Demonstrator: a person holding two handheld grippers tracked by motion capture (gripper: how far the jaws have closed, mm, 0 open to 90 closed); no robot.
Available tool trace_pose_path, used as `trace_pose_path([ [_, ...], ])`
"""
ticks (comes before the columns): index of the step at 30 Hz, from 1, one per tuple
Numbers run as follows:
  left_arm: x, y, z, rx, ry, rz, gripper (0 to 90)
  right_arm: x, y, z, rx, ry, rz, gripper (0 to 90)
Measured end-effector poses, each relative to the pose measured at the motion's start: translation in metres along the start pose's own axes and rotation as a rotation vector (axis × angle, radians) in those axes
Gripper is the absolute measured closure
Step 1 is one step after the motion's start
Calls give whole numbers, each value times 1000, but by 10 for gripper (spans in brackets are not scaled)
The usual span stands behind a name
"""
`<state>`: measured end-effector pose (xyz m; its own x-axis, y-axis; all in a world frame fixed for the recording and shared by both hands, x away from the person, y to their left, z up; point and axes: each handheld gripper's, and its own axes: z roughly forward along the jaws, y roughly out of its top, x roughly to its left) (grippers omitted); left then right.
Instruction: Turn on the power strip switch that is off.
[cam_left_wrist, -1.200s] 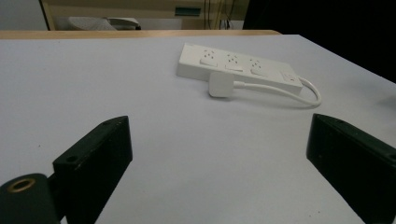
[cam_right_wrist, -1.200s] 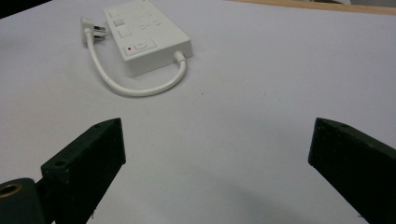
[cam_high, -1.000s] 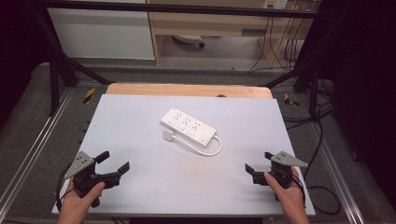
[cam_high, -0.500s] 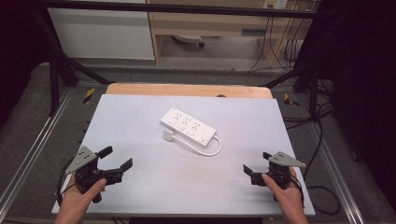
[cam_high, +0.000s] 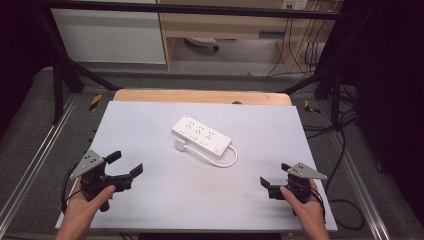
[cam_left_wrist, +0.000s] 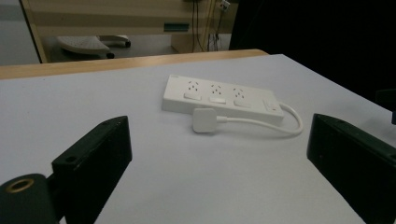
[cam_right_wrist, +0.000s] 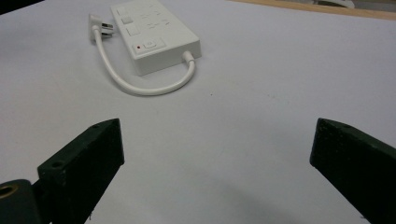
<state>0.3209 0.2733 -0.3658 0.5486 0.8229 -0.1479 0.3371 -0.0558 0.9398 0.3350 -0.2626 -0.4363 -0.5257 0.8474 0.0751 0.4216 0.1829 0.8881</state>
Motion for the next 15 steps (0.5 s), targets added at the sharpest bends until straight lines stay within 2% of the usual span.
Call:
trace_pose_path([
  [15,1,24,23,-16,-13,18,64,2,1,1,4,6,-5,32],
])
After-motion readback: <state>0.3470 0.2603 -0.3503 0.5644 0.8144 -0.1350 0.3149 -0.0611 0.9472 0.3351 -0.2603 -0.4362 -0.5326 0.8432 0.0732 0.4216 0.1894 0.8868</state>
